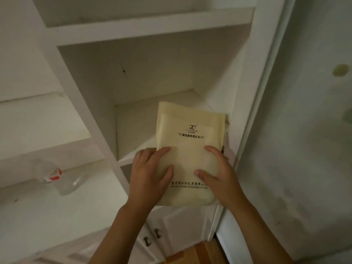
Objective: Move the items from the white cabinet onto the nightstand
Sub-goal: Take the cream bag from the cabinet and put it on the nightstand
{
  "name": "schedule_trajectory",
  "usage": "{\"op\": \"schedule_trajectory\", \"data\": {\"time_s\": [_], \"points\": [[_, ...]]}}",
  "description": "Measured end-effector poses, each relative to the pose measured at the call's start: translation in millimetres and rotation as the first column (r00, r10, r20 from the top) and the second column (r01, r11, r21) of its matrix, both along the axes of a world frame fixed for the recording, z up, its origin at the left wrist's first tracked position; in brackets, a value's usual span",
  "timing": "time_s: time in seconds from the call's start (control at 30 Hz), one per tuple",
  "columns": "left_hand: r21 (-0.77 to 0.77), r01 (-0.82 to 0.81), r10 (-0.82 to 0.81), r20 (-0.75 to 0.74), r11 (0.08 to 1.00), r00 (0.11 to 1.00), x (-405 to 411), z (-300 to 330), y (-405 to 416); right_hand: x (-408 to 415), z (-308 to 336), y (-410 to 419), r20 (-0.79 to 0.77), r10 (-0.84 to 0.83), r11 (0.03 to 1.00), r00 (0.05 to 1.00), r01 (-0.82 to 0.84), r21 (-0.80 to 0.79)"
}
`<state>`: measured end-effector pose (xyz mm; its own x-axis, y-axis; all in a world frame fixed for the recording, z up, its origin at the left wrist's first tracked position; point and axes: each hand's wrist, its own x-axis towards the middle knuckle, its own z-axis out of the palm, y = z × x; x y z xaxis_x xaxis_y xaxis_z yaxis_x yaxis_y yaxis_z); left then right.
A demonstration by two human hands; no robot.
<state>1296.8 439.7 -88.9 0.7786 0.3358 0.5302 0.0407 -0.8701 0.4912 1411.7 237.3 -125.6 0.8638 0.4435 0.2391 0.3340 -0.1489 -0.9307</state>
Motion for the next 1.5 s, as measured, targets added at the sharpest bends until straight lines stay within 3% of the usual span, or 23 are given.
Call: {"op": "schedule_trajectory", "data": {"time_s": [0.13,0.33,0.73,1.0,1.5], "points": [[-0.204,0.006,-0.007,-0.001,0.979,1.000,-20.7,-18.2,-20.4,-6.9,-17.8,-9.8,-0.024,0.037,0.999,0.999,-0.037,0.012],[-0.327,-0.089,0.069,-0.070,0.941,0.995,-50.7,-68.9,-38.5,-18.8,-51.5,-14.7,-0.004,0.109,0.991,0.994,-0.109,-0.075],[-0.343,-0.264,0.225,-0.150,0.901,0.963,-153.5,-89.2,-45.7,-99.7,-57.5,0.9,-0.023,0.295,0.942,0.955,-0.295,-0.158],[-0.356,-0.422,0.415,-0.098,0.834,0.904,-303.2,-86.8,-42.7,-216.8,-44.6,41.8,-0.004,0.486,0.857,0.874,-0.478,-0.195],[-0.275,-0.732,0.743,-0.085,0.623,0.664,-630.8,-73.9,-70.1,-502.0,-36.3,107.3,0.061,0.805,0.587,0.590,-0.776,-0.231]]}}
